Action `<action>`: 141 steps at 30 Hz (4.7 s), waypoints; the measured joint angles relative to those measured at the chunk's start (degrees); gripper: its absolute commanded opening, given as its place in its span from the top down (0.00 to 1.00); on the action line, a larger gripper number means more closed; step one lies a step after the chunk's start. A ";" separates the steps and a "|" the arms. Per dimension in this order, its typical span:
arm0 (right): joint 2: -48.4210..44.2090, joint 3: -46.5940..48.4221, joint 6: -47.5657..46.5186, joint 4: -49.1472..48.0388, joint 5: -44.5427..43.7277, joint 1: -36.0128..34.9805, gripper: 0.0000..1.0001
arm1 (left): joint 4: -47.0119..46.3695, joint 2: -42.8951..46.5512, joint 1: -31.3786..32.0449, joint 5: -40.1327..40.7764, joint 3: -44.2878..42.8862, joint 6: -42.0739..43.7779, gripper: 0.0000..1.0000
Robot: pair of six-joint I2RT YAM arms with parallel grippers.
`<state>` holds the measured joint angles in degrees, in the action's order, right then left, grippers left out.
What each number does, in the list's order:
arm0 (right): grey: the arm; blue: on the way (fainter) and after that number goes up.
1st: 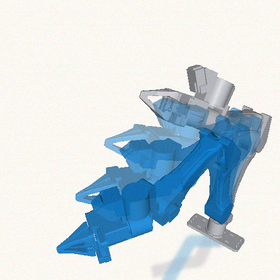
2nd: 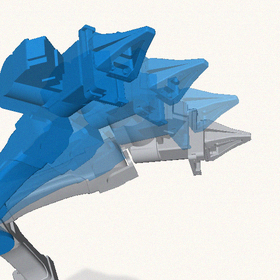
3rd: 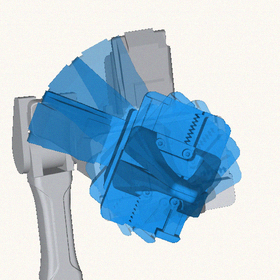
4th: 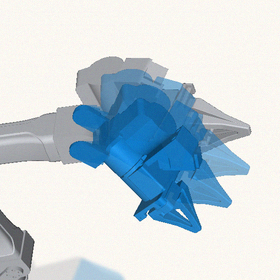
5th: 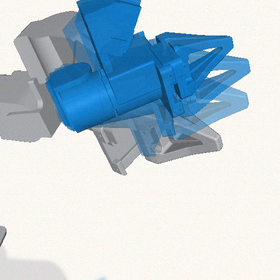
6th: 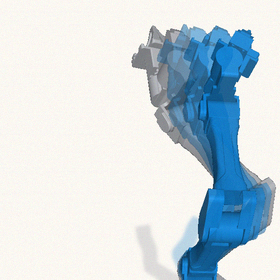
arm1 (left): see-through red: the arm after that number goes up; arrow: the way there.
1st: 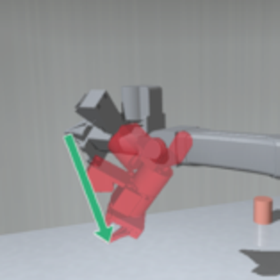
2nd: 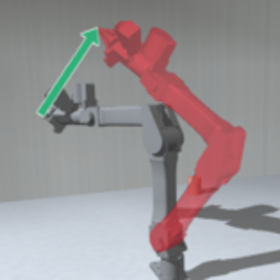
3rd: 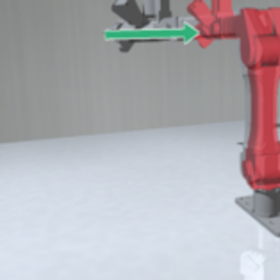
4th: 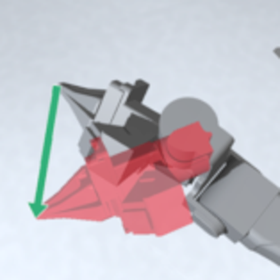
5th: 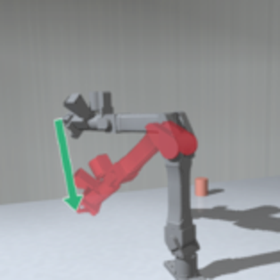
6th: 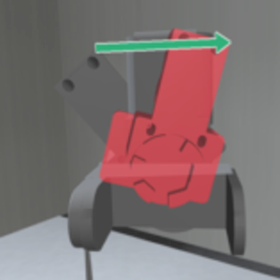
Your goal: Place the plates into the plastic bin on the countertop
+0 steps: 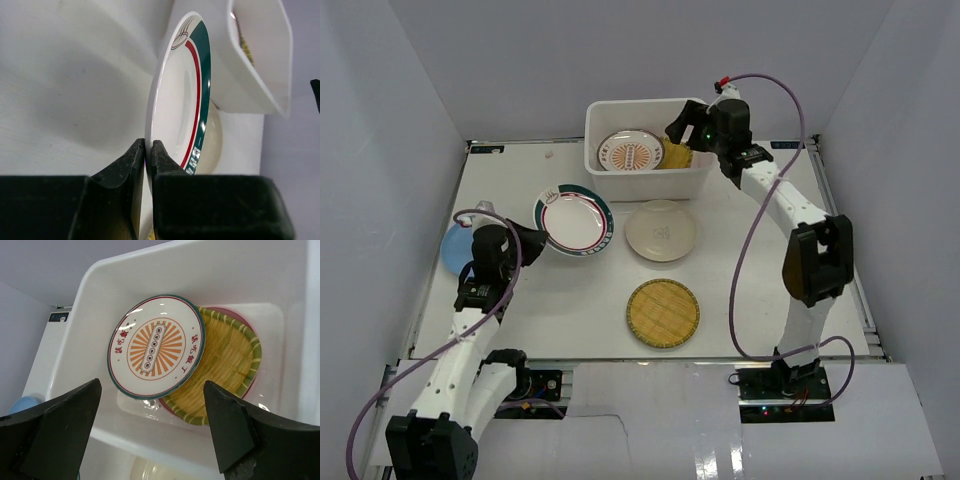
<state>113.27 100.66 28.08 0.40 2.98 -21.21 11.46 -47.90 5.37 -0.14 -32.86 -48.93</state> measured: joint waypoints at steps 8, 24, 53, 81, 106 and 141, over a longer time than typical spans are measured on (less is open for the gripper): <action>-36.61 -41.40 -0.50 -11.28 0.46 0.37 0.80 | 4.48 2.99 0.00 -9.16 -10.12 -1.60 1.00; -63.30 -86.77 1.01 -8.41 13.86 -0.74 0.20 | -7.63 -44.26 6.54 -15.41 -47.39 -3.26 1.00; -49.68 -92.17 11.69 -27.65 27.47 -5.33 0.92 | -1.64 -33.44 9.40 -16.98 -39.15 8.46 0.13; -6.80 -11.32 7.54 -12.90 6.05 3.65 0.84 | -16.79 -23.63 13.53 -18.60 6.34 -3.06 0.14; -45.16 -53.90 2.10 -18.64 7.67 0.02 0.32 | -24.33 -59.60 21.14 -9.49 -20.37 -3.82 1.00; -83.47 -90.92 2.80 0.35 9.31 -3.02 0.71 | 11.39 -78.53 16.09 -1.88 -86.09 10.95 0.26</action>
<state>29.80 9.74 30.87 0.75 12.29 -24.23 22.85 -126.43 21.45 -2.02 -118.96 -37.98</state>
